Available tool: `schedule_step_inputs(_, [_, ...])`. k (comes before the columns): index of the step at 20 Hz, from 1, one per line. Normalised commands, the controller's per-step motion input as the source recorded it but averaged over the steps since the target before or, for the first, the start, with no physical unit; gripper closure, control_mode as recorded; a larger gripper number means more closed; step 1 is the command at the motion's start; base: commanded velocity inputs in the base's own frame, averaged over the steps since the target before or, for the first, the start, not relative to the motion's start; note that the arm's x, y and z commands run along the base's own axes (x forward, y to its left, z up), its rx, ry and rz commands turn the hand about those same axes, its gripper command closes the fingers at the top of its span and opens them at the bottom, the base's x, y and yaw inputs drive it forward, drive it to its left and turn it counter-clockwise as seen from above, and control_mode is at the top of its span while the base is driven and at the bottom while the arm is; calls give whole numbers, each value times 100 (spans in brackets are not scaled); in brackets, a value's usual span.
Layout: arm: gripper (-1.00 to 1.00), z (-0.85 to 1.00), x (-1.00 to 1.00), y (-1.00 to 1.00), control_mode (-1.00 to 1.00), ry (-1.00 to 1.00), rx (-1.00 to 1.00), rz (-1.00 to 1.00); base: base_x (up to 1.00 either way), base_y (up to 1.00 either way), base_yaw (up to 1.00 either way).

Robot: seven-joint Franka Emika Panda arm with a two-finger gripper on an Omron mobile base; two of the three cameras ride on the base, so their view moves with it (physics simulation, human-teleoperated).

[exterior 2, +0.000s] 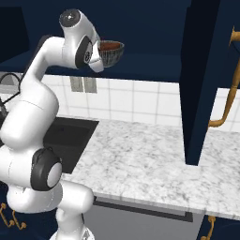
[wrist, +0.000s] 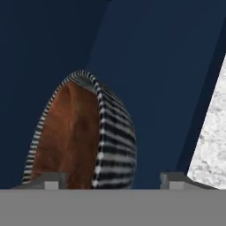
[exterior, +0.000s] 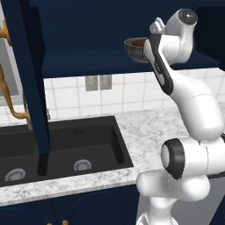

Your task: Pick up the bowls on the counter and stack them on top of one another in the open cabinet. Place the smaller bowl on top of the larger bowl.

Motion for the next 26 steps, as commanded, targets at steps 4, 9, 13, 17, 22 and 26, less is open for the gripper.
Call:
schedule_step_inputs(4, [-100,-1,-96,0,-100,-35,0,0,0,0,0])
schedule_step_inputs(9, [-100,-25,-100,0,-100,-34,1,-3,0,0,0])
schedule_step_inputs(13, [-100,-91,-100,0,-100,-29,2,-15,0,0,0])
schedule_step_inputs(17, [-100,-100,-100,0,-100,-28,0,-13,0,0,0])
schedule_step_inputs(22, [-100,-100,-100,-1,-100,-32,-16,-8,0,0,0])
schedule_step_inputs(26, [-100,-100,-100,-6,-100,-39,-37,-2,0,0,0])
